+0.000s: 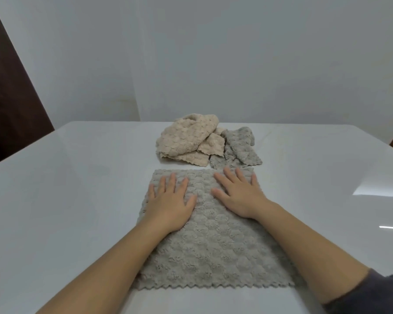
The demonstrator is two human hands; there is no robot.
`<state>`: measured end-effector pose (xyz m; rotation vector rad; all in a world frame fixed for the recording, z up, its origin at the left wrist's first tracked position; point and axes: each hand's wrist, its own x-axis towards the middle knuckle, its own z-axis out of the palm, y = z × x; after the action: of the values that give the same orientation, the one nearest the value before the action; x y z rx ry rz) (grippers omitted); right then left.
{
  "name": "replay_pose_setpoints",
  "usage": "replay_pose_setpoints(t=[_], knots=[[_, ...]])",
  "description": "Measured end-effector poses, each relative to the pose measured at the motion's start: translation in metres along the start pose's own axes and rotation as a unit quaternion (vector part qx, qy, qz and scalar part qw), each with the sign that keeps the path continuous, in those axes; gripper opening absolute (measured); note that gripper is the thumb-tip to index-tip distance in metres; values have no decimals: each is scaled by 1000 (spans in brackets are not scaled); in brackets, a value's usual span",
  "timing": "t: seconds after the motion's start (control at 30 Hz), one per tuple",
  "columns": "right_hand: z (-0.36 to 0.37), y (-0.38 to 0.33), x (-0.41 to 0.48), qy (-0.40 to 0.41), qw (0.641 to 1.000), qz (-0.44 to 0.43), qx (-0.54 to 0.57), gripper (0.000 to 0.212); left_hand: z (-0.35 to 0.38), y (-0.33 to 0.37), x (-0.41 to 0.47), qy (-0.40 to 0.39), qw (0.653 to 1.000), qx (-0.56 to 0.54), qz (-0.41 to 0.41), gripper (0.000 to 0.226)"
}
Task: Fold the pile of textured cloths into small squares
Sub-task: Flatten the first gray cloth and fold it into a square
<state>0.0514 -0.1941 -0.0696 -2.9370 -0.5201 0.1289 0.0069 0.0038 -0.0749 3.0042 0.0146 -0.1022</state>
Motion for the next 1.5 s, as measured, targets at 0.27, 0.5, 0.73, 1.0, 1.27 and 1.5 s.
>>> replay_pose_setpoints(t=[0.27, 0.5, 0.73, 1.0, 1.27, 1.5], knots=[[9, -11, -11, 6, 999, 48, -22, 67, -2, 26, 22, 3, 999, 5, 51, 58], [11, -9, -15, 10, 999, 34, -18, 68, 7, 20, 9, 16, 999, 4, 33, 58], [13, -7, -17, 15, 997, 67, -22, 77, 2, 1, 15, 30, 997, -12, -74, 61], [13, -7, -18, 18, 998, 64, -20, 75, 0, 25, 13, 58, 998, -11, 37, 57], [13, -7, -18, 17, 998, 64, -20, 74, -7, -38, -2, 20, 994, 41, -97, 67], [8, -9, -19, -7, 998, 66, -22, 73, 0, -33, -13, 25, 1000, 0, -4, 62]])
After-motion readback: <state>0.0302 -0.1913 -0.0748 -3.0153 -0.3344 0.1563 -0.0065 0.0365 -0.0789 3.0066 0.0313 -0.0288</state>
